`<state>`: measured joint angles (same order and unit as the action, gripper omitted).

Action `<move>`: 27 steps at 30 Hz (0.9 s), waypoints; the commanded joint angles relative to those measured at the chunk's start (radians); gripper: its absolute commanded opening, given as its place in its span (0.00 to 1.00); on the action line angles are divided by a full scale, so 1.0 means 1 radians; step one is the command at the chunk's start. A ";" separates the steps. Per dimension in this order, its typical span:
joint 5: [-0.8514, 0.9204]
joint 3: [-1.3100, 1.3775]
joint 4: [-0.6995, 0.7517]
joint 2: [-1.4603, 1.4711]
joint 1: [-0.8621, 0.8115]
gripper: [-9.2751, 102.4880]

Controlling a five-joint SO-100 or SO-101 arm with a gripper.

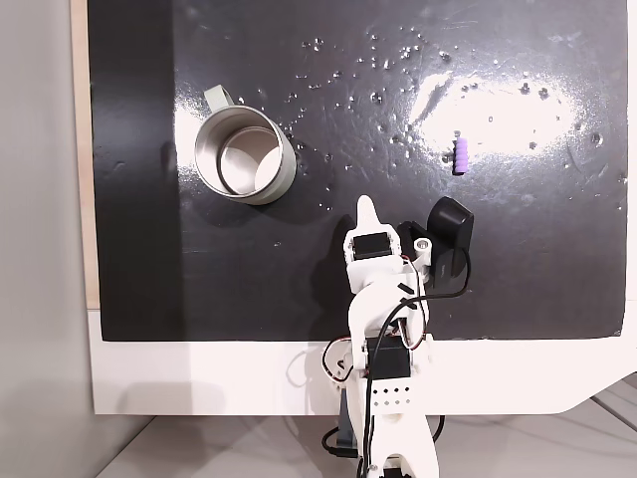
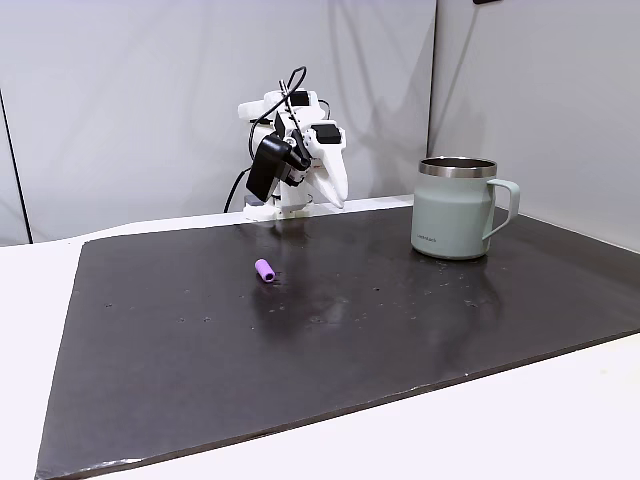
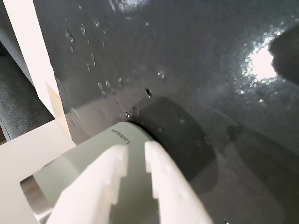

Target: Grasp a pengrip and put it in the cup.

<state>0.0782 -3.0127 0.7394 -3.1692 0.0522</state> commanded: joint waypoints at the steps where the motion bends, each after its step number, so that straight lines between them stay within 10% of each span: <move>1: 0.005 0.006 0.002 -0.008 0.003 0.08; 27: 0.785 0.759 0.617 0.242 -0.147 0.08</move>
<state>0.7762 -2.4053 1.3269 -3.0250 -0.0552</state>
